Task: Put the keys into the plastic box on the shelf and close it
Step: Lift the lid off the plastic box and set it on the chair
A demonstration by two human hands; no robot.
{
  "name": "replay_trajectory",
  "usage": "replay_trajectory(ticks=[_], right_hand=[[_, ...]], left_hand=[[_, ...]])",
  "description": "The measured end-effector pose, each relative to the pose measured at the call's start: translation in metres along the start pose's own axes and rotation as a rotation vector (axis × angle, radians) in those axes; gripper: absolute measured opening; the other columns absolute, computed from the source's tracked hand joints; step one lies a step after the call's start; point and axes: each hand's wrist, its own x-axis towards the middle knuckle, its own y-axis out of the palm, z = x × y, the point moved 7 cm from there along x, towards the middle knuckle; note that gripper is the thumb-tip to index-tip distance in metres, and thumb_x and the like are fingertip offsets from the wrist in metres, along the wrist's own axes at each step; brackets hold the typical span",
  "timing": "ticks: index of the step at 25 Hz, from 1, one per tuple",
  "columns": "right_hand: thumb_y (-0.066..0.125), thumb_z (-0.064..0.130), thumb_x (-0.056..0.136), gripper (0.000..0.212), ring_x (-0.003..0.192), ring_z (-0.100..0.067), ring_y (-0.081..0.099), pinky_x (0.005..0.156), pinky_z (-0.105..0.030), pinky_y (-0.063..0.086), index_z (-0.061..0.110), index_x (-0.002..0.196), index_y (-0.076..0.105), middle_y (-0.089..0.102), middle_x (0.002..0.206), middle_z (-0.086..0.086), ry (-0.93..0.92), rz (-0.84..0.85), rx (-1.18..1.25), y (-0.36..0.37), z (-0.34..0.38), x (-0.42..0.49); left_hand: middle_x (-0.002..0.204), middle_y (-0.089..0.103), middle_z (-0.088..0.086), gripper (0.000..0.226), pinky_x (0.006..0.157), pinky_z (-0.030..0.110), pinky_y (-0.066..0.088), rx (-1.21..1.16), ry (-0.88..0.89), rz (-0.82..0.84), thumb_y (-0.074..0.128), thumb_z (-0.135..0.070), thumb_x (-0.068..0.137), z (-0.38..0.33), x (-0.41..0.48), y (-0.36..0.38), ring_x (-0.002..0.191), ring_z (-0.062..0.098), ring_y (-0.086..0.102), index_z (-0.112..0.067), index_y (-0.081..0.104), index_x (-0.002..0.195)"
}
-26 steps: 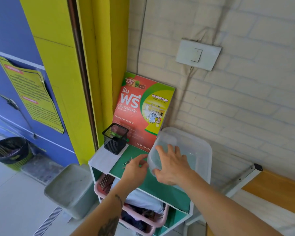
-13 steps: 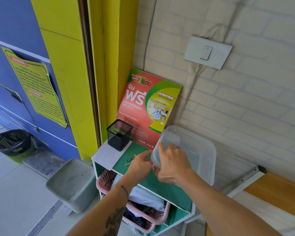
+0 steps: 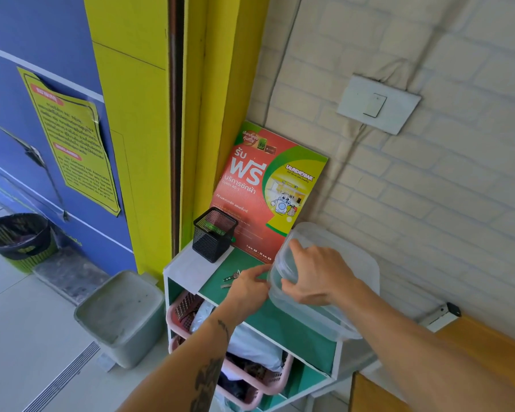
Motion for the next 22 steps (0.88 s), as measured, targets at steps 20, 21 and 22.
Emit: replay_trajectory(ticks=[20,21,22], right_hand=[[0.047,0.039,0.100,0.071,0.149,-0.024,0.016,0.117,-0.041,0.017,0.018,0.155,0.008,0.013,0.163,-0.003,0.874,-0.171,0.974,0.075,-0.116,-0.123],[0.046,0.040,0.100,0.072,0.150,-0.020,0.008,0.118,-0.040,0.012,0.020,0.155,0.005,0.006,0.164,-0.001,0.825,-0.161,1.013,0.077,-0.107,-0.117],[0.046,0.044,0.099,0.074,0.151,-0.017,-0.001,0.118,-0.039,0.007,0.024,0.156,0.003,-0.003,0.165,-0.001,0.794,-0.141,1.035,0.078,-0.099,-0.111]], left_hand=[[0.156,0.031,0.006,0.062,0.112,0.042,0.035,0.625,0.246,-0.074,0.045,-0.026,0.093,-0.062,0.000,0.041,0.139,0.029,0.037,-0.016,0.024,0.151],[0.158,0.026,0.006,0.065,0.112,0.043,0.035,0.665,0.246,-0.077,0.045,-0.026,0.093,-0.061,0.001,0.045,0.140,0.029,0.035,-0.017,0.020,0.152],[0.159,0.024,0.006,0.066,0.111,0.043,0.036,0.695,0.257,-0.091,0.046,-0.025,0.092,-0.062,0.001,0.047,0.140,0.029,0.034,-0.019,0.020,0.152]])
